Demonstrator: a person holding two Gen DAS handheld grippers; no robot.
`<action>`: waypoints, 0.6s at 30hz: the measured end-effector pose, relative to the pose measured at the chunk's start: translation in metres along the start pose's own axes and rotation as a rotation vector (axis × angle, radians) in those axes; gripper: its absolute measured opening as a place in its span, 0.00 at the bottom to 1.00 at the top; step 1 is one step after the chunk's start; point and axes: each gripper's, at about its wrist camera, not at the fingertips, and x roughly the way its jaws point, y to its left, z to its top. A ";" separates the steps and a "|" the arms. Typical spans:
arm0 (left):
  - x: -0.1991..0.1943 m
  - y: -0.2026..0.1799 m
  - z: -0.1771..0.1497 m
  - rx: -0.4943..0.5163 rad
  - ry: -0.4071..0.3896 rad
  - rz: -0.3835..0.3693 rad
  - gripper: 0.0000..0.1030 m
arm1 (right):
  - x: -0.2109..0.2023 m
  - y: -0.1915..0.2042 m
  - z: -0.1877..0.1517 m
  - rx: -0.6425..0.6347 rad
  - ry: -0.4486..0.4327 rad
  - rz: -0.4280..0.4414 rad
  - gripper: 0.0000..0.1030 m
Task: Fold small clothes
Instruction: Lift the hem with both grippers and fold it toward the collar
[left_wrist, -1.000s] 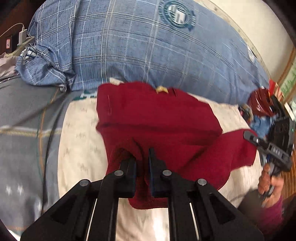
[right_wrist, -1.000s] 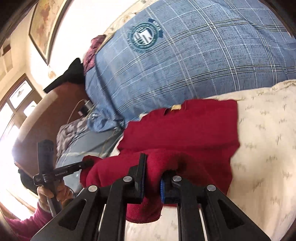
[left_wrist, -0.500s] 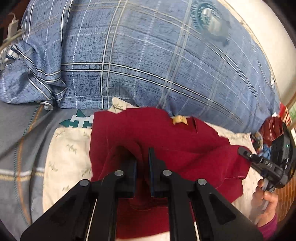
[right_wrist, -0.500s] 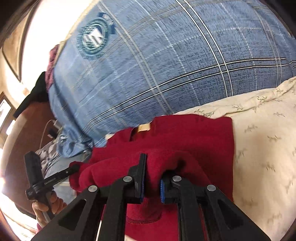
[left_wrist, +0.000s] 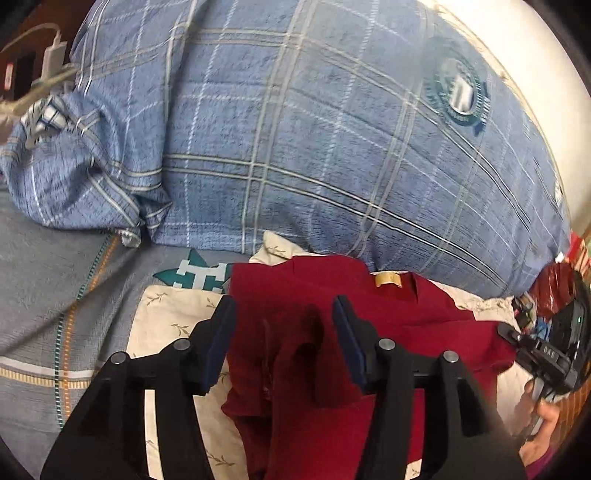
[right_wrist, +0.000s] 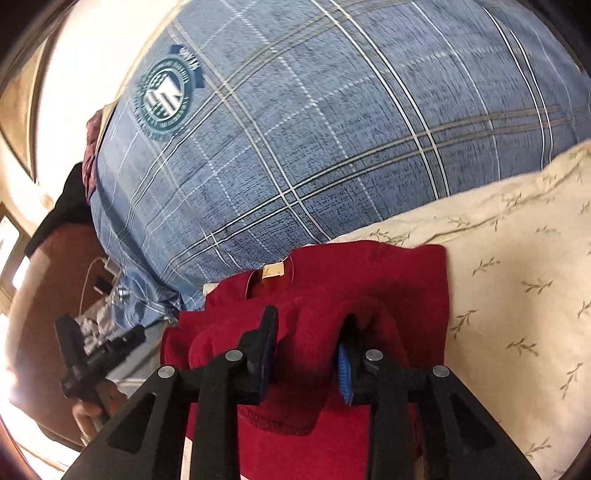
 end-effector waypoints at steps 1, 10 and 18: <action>-0.001 -0.003 -0.001 0.012 0.002 0.000 0.51 | 0.000 0.002 0.001 -0.009 0.001 -0.007 0.31; 0.018 -0.001 -0.015 0.040 0.087 0.018 0.51 | 0.002 0.004 0.042 0.013 -0.055 -0.017 0.69; 0.011 0.011 -0.011 -0.014 0.060 0.021 0.51 | 0.014 0.046 -0.009 -0.217 0.140 0.010 0.37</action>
